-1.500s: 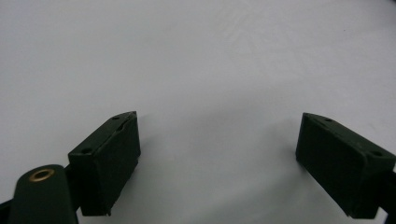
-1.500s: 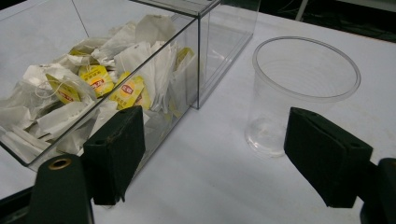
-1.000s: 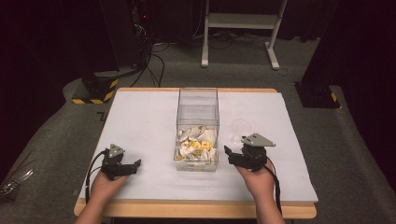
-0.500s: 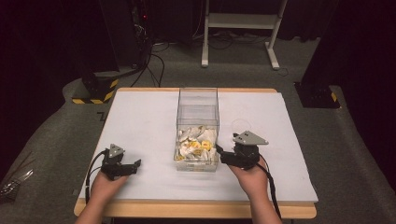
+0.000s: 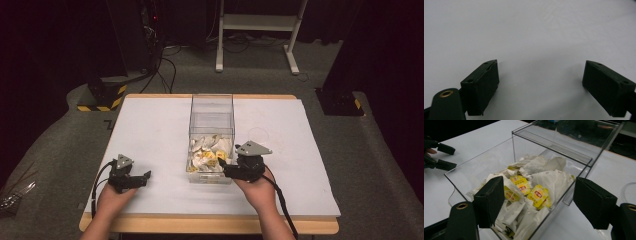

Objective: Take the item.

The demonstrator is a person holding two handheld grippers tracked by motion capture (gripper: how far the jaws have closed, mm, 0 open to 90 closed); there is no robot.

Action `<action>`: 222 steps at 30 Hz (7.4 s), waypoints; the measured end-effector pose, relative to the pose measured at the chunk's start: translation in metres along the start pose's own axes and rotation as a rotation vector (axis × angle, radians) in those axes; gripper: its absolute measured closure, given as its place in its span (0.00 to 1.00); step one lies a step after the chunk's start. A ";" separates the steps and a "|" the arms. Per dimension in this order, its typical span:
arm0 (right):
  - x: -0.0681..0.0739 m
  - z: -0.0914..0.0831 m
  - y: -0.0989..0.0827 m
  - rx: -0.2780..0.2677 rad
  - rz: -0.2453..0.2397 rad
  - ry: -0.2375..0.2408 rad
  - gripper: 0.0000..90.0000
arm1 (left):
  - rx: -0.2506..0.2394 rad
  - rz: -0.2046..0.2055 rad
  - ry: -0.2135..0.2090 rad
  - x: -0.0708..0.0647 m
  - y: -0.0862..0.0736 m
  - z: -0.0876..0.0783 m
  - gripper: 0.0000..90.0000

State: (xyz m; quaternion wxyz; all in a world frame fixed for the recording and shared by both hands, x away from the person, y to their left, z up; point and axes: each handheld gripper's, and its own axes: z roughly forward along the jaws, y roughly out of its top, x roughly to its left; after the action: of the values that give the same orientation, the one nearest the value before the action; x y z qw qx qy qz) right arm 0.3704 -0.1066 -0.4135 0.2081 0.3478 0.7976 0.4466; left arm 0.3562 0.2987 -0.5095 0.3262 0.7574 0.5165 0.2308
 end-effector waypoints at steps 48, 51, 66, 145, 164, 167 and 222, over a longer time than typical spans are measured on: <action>0.006 0.040 0.000 0.147 0.018 0.135 0.67 | 0.000 0.000 -0.001 0.000 0.000 0.000 0.16; 0.006 0.042 0.001 0.163 0.012 0.147 0.70 | 0.000 0.000 -0.001 0.000 0.000 0.000 0.16; 0.005 0.047 0.005 0.233 -0.005 0.163 0.84 | -0.001 -0.004 -0.002 0.000 0.000 0.000 0.16; 0.002 0.000 0.006 -0.071 0.015 0.100 1.00 | 0.001 -0.004 -0.003 0.000 0.000 0.000 0.15; -0.010 -0.012 0.005 -0.102 0.041 0.066 1.00 | 0.000 -0.005 -0.003 0.000 0.000 0.000 0.15; -0.014 -0.014 0.005 -0.110 0.050 0.061 1.00 | 0.000 -0.005 -0.003 0.000 0.000 0.000 0.15; -0.080 -0.037 -0.017 -0.148 0.196 -0.126 1.00 | 0.000 -0.001 -0.001 0.000 0.000 0.000 0.16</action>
State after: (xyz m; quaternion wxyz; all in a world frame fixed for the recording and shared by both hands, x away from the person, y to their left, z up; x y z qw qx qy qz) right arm 0.3941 -0.1933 -0.4075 0.2382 0.4350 0.7102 0.4997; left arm 0.3564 0.2989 -0.5095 0.3267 0.7573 0.5164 0.2302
